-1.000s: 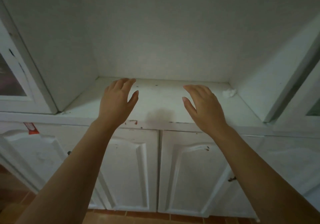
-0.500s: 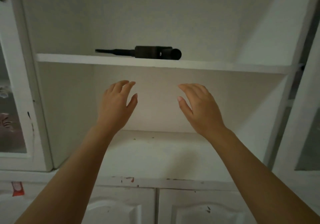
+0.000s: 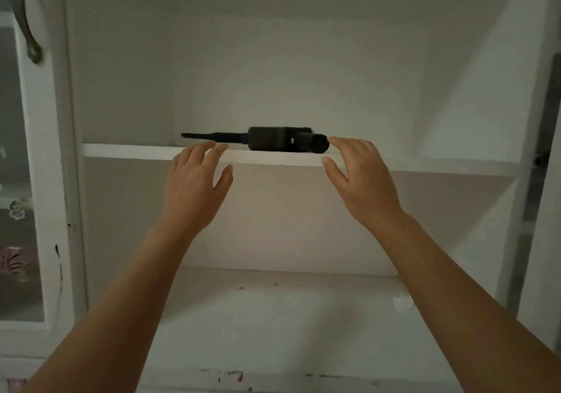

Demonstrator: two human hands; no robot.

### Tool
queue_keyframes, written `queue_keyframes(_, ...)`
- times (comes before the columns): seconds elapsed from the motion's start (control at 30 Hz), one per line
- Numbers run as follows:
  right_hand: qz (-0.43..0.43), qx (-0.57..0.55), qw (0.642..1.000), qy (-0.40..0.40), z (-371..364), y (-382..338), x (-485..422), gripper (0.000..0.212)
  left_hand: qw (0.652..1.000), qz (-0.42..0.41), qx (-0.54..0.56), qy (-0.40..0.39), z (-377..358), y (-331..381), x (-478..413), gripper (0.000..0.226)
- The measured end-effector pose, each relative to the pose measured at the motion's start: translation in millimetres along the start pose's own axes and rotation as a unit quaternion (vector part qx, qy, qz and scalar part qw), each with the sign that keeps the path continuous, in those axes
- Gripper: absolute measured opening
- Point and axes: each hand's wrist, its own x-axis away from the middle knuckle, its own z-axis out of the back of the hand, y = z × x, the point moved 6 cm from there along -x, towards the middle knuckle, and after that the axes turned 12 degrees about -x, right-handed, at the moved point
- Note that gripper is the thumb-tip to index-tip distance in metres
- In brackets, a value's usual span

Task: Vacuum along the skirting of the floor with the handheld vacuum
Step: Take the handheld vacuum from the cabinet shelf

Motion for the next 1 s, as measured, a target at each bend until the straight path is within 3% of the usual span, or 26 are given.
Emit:
queue_keyframes(0.23,-0.092,0.029,0.995,-0.033,-29.8,16.9,-50.9,0.040,1.000,0.016,0.000,-0.021,-20.7,-18.4,-34.3,0.042)
queue_keyframes(0.53,-0.236,0.069,0.961,-0.124,-68.7,45.9,-84.1,0.035,0.996,0.064,0.005,-0.063,-40.9,-52.7,-73.7,0.044)
queue_keyframes(0.8,-0.251,0.095,0.956,-0.122,-71.0,47.0,-90.4,0.018,0.995,0.073,0.005,-0.064,-51.3,-57.2,-72.5,0.044)
queue_keyframes(1.0,-0.230,0.088,0.965,-0.092,-72.3,47.3,-90.1,0.028,0.994,0.087,0.012,-0.059,-49.9,-57.4,-71.2,0.045)
